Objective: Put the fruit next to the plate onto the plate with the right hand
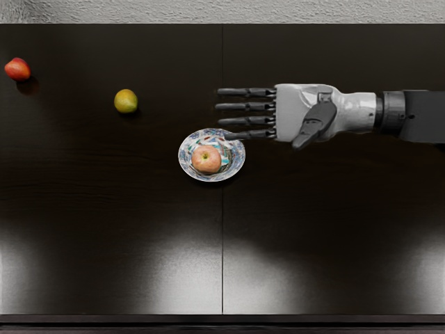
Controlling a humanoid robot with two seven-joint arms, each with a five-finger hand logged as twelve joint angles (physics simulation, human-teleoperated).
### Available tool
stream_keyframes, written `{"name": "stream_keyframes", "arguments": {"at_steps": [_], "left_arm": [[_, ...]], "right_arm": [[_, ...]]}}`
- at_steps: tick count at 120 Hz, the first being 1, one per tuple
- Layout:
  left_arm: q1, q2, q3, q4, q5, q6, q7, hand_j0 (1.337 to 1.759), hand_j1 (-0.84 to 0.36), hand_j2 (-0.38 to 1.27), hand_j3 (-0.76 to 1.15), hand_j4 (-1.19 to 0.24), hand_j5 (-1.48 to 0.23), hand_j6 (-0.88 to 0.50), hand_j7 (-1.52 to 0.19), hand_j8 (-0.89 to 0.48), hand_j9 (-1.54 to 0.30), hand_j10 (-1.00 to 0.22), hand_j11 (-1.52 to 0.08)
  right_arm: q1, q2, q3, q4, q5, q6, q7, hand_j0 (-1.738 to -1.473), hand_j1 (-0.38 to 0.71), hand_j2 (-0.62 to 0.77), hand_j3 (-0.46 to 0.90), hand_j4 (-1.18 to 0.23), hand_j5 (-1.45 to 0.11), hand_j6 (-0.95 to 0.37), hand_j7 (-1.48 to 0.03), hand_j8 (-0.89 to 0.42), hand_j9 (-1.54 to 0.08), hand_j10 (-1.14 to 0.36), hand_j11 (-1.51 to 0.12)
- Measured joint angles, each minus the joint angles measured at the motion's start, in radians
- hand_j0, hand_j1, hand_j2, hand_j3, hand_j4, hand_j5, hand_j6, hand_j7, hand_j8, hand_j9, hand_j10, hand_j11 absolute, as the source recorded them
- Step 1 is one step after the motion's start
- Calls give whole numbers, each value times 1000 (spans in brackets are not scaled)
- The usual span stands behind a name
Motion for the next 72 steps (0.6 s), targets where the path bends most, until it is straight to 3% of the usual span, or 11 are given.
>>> {"name": "stream_keyframes", "arguments": {"at_steps": [28,72], "left_arm": [[-1,0,-1,2,-1,0,0,1658,71,46,0,-232,-301,-232,-301,-232,-301,-232,-301],[-3,0,-1,4,-1,0,0,1658,71,46,0,-232,-301,-232,-301,-232,-301,-232,-301]], "right_arm": [[-57,-180,-1,10,37,1,0,-1658,-312,-6,0,-28,-40,-27,-40,-28,-40,-29,-40],[-105,-303,-1,11,41,2,0,-1658,-312,-6,0,-26,-40,-25,-40,-26,-40,-28,-40]]}}
